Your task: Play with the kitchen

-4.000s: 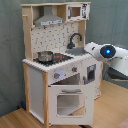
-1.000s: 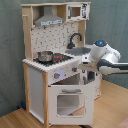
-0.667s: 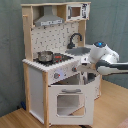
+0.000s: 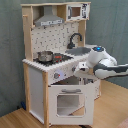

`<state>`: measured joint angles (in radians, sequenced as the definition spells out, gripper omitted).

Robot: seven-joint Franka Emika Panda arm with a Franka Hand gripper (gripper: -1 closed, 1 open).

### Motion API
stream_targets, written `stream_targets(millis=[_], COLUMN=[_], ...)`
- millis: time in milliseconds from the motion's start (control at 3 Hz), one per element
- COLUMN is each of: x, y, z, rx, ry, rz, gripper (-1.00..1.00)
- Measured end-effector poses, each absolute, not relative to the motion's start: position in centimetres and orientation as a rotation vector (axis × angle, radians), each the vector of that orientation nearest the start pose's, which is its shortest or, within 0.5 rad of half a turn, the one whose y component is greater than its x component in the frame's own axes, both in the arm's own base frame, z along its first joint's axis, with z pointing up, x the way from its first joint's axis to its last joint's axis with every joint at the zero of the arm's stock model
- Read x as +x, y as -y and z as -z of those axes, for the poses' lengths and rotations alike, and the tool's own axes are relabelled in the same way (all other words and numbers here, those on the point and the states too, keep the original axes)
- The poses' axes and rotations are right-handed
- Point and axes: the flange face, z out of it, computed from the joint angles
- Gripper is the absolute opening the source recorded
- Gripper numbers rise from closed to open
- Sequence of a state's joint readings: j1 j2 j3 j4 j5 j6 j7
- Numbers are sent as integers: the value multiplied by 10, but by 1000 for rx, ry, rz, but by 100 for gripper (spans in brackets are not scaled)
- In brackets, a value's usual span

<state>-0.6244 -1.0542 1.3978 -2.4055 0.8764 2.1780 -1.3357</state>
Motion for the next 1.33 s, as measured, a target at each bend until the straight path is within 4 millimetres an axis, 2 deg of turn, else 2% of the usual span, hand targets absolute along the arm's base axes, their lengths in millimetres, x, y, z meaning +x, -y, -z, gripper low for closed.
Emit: stream_targets(millis=[333, 1333], x=[320, 340], y=[-355, -344], z=[-349, -331], rx=[-2419, -2242], ry=[2445, 2448], rz=[316, 383], gripper=[100, 100])
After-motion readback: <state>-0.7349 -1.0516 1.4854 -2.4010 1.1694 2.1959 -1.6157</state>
